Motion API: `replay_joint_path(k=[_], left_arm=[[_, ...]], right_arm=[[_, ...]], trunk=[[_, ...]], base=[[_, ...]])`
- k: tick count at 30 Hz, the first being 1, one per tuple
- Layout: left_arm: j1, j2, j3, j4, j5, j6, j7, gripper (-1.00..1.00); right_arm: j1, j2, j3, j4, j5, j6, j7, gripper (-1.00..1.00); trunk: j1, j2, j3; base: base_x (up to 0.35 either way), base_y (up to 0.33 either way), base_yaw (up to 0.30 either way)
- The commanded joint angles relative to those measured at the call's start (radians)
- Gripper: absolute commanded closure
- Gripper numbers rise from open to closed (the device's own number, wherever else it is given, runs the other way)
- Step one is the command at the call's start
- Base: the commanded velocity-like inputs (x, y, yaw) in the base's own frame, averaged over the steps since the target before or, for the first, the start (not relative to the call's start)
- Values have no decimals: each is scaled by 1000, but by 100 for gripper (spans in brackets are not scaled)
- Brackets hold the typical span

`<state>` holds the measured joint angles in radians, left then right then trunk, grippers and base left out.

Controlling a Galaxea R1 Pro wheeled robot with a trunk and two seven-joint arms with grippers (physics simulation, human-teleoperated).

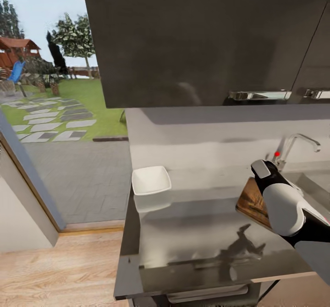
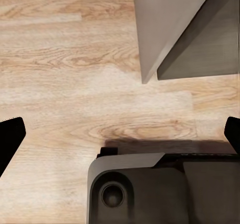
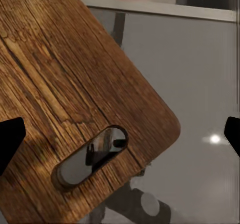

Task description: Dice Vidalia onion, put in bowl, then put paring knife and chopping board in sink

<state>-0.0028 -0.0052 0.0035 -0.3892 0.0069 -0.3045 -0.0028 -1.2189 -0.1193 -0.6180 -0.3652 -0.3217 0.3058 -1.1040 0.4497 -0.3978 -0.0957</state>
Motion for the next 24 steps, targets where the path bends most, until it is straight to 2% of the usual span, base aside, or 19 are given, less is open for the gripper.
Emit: replay_joint_path(k=[1,24], left_arm=[[0,0,0,0,1,-2,0,-100],[0,-1,0,0,1,-2,0,-100]], right_arm=[[-1,0,0,-1,-2,10,-3,-100],[1,0,0,-1,-2,10,5,-100]], trunk=[[0,-2,-2],[0,-2,-2]], base=[[-156,-104,0],[-75,-60,0]])
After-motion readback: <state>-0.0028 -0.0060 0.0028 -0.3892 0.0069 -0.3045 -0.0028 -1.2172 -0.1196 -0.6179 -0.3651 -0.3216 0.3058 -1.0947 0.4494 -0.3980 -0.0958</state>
